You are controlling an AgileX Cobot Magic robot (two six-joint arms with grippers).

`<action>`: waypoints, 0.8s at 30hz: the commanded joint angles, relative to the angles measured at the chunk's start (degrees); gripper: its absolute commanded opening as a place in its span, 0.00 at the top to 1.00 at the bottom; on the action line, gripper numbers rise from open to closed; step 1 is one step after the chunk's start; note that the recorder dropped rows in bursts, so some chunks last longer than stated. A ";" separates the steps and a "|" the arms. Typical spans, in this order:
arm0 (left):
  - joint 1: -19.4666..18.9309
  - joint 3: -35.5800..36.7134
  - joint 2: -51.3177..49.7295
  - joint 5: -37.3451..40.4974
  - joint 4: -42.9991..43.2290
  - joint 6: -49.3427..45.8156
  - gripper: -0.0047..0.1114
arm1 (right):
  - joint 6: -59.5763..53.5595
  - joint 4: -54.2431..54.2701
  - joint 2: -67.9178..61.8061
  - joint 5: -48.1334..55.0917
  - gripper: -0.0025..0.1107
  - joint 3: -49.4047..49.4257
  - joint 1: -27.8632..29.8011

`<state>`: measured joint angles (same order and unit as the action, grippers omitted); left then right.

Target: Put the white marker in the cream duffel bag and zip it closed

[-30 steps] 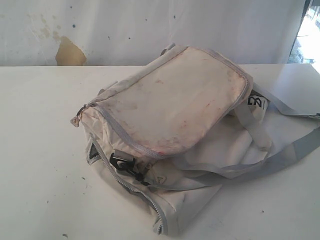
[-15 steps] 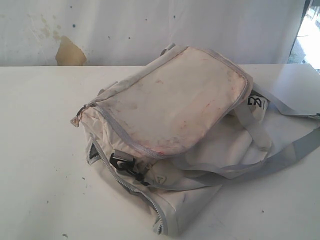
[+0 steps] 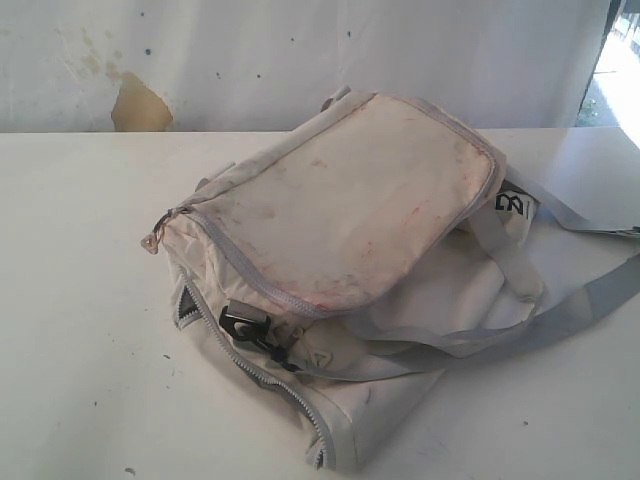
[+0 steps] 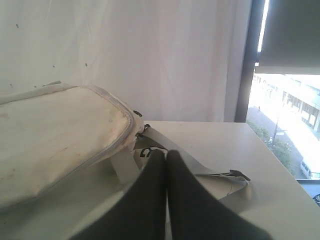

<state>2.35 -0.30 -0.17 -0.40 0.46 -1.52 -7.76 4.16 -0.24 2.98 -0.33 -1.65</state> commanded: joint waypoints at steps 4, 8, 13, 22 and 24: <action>0.11 0.30 0.17 0.07 -0.46 0.20 0.96 | 0.41 -0.13 0.24 0.04 0.98 0.33 -0.07; 0.11 0.30 0.17 0.07 -0.46 0.20 0.96 | 0.38 -0.39 0.24 0.04 0.98 0.33 -0.07; 0.11 0.30 0.17 0.07 -0.46 0.20 0.96 | 6.24 -4.62 0.24 0.04 0.98 0.33 -0.07; 0.11 0.30 0.17 0.07 -0.46 0.20 0.96 | 6.70 -5.13 0.24 0.04 0.98 0.33 -0.07; 0.11 0.30 0.17 0.07 -0.46 0.20 0.96 | 6.70 -5.13 0.24 0.04 0.98 0.33 -0.07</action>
<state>2.35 -0.30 -0.17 -0.40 0.46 -1.52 -1.52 -0.31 -0.24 2.98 -0.33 -1.65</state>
